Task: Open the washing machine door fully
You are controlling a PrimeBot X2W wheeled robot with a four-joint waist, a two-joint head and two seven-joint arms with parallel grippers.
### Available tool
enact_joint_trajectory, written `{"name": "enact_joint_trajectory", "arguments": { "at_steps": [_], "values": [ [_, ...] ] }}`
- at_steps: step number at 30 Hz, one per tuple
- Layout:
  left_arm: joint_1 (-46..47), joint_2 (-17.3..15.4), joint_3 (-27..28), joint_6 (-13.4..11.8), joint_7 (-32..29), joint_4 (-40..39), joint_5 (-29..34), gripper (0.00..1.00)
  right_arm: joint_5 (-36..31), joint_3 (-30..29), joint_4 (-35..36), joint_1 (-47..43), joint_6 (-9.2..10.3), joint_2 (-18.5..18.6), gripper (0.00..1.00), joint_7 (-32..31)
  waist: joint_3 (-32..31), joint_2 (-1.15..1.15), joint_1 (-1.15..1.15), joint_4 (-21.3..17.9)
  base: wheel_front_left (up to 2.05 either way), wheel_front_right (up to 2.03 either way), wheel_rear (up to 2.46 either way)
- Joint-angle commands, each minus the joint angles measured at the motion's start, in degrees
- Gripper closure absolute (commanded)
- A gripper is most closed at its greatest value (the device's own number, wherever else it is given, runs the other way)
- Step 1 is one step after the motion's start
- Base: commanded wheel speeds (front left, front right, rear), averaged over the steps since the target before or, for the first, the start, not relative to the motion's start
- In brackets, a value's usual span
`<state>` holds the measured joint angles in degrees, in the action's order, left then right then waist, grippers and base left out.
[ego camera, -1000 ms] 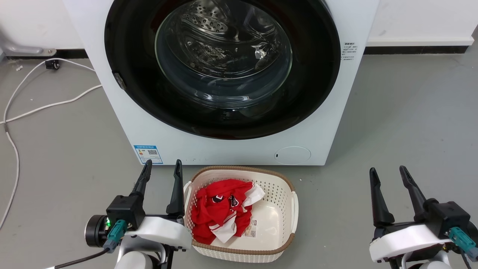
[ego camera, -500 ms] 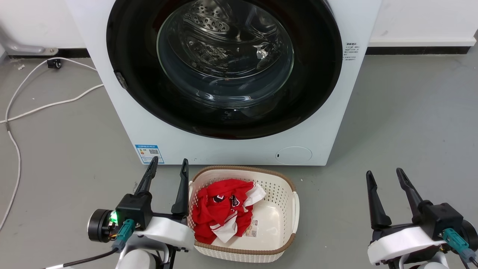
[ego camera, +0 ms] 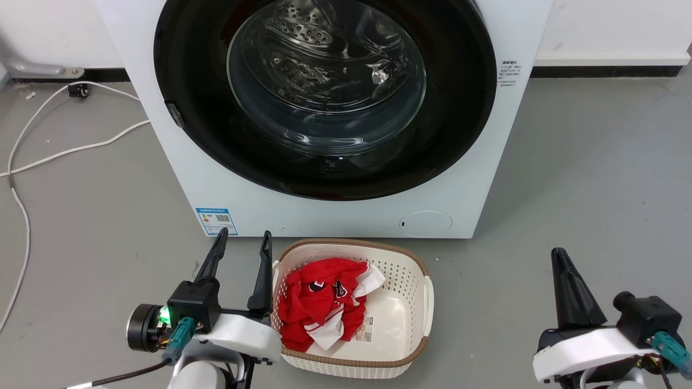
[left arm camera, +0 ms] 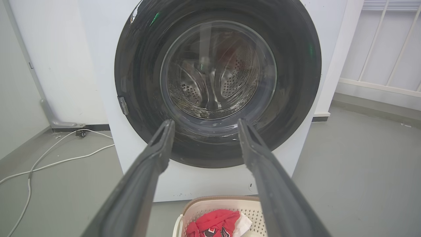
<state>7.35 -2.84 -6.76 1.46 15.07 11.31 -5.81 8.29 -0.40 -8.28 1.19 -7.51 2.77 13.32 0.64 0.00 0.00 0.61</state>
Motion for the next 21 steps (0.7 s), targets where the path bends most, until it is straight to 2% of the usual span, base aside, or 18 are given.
{"name": "enact_joint_trajectory", "arguments": {
  "at_steps": [1, 4, 8, 11, 15, 18, 21],
  "values": [
    [0.3, -0.1, 0.1, -0.2, 0.2, 0.1, -0.2, 0.00, 2.9, 0.2, -0.5, 0.2, 0.04, 0.2, 1.00, 0.4, 0.0, 0.00, 0.00, 0.0, 0.00, 0.00, 0.00],
    [0.2, -0.1, 0.1, -0.3, 0.2, 0.2, -0.3, 0.00, 9.1, 0.8, -1.5, 0.4, 0.03, 0.2, 1.00, 0.2, 0.0, 0.00, 0.00, 0.0, 0.00, 0.00, 0.00],
    [0.2, -0.1, 0.0, -0.4, 0.2, 0.1, -0.3, 0.00, 22.9, 1.1, -2.8, 1.3, 0.03, 0.2, 1.00, 0.0, 0.1, 0.00, 0.00, 0.0, 0.00, 0.00, 0.00],
    [0.2, -0.1, 0.0, -0.5, 0.2, 0.0, -0.2, 0.00, 38.2, 1.9, -3.4, 2.5, 0.03, 0.2, 1.00, -0.8, 0.2, 0.00, 0.00, -0.1, 0.00, 0.00, 0.00],
    [0.3, -0.1, 0.0, -0.5, 0.2, -0.1, -0.2, 0.00, 63.3, 1.8, -3.0, 5.1, 0.03, 0.2, 1.00, -2.2, 0.5, 0.00, 0.00, -0.2, 0.00, 0.00, 0.00],
    [0.5, -0.1, 0.1, -0.5, 0.2, -0.4, -0.2, 0.00, 74.8, -0.1, -3.3, 7.3, 0.02, 0.2, 1.00, -2.9, 1.0, 0.00, 0.00, -0.3, 0.00, 0.00, 0.00],
    [0.9, -0.1, 0.1, -0.7, 0.2, -0.7, -0.2, 0.00, 81.9, -2.7, -4.4, 10.6, 0.02, 0.2, 1.00, -4.3, 1.7, 0.00, 0.00, -0.4, 0.00, 0.00, 0.00]
  ]
}}
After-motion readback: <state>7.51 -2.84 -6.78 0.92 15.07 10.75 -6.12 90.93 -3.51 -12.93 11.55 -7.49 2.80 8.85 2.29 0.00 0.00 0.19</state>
